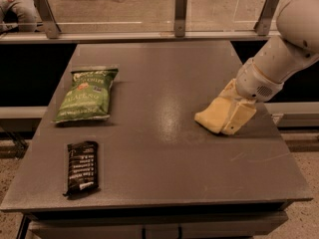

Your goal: Move sponge near rxbar chocolate

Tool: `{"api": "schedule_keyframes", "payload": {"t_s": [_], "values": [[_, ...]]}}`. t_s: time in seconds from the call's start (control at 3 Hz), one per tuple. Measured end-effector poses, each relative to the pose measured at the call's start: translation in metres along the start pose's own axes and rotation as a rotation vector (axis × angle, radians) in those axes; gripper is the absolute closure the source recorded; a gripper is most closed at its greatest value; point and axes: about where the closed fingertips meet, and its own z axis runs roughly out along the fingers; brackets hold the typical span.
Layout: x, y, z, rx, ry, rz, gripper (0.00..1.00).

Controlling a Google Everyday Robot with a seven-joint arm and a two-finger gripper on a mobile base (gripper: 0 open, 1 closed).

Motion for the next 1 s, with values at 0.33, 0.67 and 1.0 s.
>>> {"api": "schedule_keyframes", "payload": {"t_s": [0.33, 0.67, 1.0], "values": [[0.0, 0.0, 0.0, 0.0, 0.0, 0.0, 1.0], [-0.036, 0.017, -0.026, 0.043, -0.088, -0.046, 1.0], [-0.083, 0.04, -0.058, 0.121, -0.16, -0.114, 1.0]]}}
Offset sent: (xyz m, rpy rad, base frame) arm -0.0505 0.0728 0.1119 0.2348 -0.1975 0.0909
